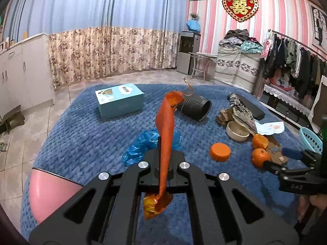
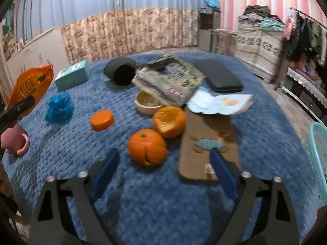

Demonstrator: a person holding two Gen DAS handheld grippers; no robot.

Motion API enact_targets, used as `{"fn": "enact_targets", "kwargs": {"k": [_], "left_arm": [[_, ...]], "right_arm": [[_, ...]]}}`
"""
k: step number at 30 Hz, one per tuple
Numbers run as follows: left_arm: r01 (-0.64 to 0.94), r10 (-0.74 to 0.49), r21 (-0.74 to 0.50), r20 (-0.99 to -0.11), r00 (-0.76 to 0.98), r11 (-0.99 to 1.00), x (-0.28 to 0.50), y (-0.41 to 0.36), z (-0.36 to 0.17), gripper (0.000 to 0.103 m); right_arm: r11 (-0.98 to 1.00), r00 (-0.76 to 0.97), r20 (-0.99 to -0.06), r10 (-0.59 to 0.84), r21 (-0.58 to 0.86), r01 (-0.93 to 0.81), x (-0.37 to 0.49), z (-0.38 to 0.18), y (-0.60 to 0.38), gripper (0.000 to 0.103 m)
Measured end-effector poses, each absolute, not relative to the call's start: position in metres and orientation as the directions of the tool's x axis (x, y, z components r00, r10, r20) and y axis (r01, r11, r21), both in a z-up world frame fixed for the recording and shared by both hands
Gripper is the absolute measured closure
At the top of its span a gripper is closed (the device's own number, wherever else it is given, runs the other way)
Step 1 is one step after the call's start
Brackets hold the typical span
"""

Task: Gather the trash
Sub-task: 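Grasp a tangerine with the right tool while the left tool holds the orange bag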

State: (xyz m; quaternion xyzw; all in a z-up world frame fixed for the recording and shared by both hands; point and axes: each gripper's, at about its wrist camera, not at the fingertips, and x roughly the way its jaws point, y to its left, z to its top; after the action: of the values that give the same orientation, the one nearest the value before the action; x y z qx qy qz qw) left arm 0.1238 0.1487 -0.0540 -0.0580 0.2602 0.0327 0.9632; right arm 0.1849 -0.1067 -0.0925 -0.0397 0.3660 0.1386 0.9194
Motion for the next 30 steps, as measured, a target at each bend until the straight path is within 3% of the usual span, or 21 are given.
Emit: {"fn": "enact_targets", "kwargs": {"k": [1, 5, 6, 7, 12, 20, 30], "left_arm": [[-0.094, 0.032, -0.096, -0.506, 0.862, 0.991, 0.124, 0.149, -0.055, 0.103], [-0.093, 0.030, -0.099, -0.508, 0.861, 0.991, 0.124, 0.150, -0.055, 0.103], [-0.093, 0.030, -0.100, -0.508, 0.861, 0.991, 0.124, 0.149, -0.055, 0.103], [-0.093, 0.029, -0.101, -0.509, 0.860, 0.991, 0.125, 0.149, -0.055, 0.103], [-0.090, 0.030, -0.093, -0.510, 0.860, 0.992, 0.128, 0.145, -0.056, 0.103], [-0.044, -0.005, -0.089, -0.487, 0.873, 0.995, 0.136, 0.116, -0.039, 0.103], [0.102, -0.132, -0.091, -0.453, 0.881, 0.991, 0.150, 0.032, -0.017, 0.103]], "right_arm": [[0.956, 0.680, -0.695, 0.235, 0.037, -0.292, 0.188, -0.095, -0.104, 0.030], [0.952, 0.666, -0.706, 0.240, 0.037, -0.305, 0.195, -0.100, -0.093, 0.036], [0.951, 0.665, -0.707, 0.241, 0.035, -0.307, 0.196, -0.099, -0.091, 0.046], [0.949, 0.664, -0.706, 0.247, 0.038, -0.313, 0.197, -0.099, -0.090, 0.063], [0.941, 0.651, -0.707, 0.275, 0.060, -0.333, 0.197, -0.098, -0.092, 0.069], [0.944, 0.689, -0.664, 0.290, 0.080, -0.320, 0.176, -0.075, -0.128, 0.072], [0.986, 0.787, -0.593, 0.169, 0.097, -0.139, 0.153, -0.037, -0.247, 0.072]]}}
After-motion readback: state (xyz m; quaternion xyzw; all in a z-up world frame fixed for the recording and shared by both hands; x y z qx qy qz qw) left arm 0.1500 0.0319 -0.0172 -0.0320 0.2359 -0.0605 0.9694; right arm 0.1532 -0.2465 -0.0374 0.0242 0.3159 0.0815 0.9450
